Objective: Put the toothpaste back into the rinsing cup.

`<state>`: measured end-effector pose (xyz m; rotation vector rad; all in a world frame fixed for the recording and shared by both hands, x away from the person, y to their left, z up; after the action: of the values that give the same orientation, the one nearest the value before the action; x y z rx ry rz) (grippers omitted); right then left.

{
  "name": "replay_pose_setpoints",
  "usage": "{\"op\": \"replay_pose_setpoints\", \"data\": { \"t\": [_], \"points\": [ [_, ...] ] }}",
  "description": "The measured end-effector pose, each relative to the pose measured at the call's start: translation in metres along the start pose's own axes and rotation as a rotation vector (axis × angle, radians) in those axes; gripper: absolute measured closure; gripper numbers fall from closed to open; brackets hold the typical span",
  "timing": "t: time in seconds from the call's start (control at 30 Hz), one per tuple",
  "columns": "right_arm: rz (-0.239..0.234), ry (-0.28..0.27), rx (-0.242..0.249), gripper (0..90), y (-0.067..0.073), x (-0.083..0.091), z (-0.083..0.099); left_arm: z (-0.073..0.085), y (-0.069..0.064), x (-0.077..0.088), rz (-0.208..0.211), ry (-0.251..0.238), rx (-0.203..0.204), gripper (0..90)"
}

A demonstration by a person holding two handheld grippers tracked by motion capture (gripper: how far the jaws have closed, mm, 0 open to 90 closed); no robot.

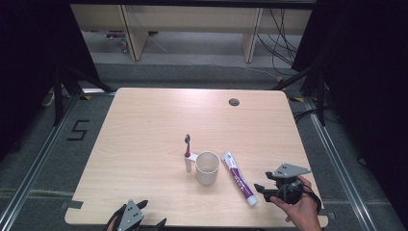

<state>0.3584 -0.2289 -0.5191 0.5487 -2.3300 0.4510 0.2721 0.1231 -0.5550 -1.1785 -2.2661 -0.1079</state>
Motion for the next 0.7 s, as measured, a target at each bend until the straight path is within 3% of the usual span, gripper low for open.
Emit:
{"op": "replay_pose_setpoints", "data": {
  "t": [0.03,0.1,0.2,0.23,0.3,0.33,0.37,0.43,0.6,0.7],
  "points": [
    [-0.003,-0.01,0.026,38.1,0.001,-0.003,-0.005,0.0,-0.001,0.0,-0.005,-0.003,0.007,15.8],
    [-0.026,0.04,0.042,37.7,0.013,-0.01,-0.011,-0.001,-0.001,0.0,-0.003,-0.002,-0.008,15.8],
    [-0.033,0.052,0.051,38.0,0.019,-0.017,-0.016,-0.001,0.001,0.001,-0.008,-0.001,-0.007,15.8],
    [-0.035,0.084,0.046,38.1,0.025,-0.025,-0.018,-0.001,0.001,0.001,-0.007,-0.002,-0.005,15.8],
    [-0.04,0.115,0.069,38.2,0.027,-0.032,-0.02,-0.001,0.001,0.002,-0.01,-0.009,-0.002,15.8],
    [-0.043,0.14,0.054,38.2,0.031,-0.035,-0.02,-0.002,0.0,0.002,-0.011,-0.014,0.005,15.8],
    [-0.043,0.14,0.054,38.2,0.031,-0.035,-0.02,0.0,0.002,0.004,-0.018,0.011,-0.013,15.8],
    [-0.051,0.151,0.069,38.2,0.033,-0.041,-0.023,-0.002,0.0,0.003,-0.01,-0.008,-0.002,15.9],
    [-0.058,0.186,0.11,38.6,0.04,-0.051,-0.029,-0.001,-0.001,0.002,-0.002,0.001,-0.011,16.6],
    [-0.036,0.221,0.11,40.1,0.043,-0.06,-0.032,-0.001,-0.001,0.002,-0.001,0.0,-0.008,16.6]
  ]
}}
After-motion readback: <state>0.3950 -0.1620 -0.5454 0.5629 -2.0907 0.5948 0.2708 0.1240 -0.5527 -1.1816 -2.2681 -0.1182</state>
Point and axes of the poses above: each handheld gripper's, and its own axes: x roughly backward along the jaws, z roughly out of its underside, y roughly to its left, the point moved 9 cm from there along -x, roughly forward along the jaws, and after that the axes turned 15 degrees about z, right-handed, at the moved point
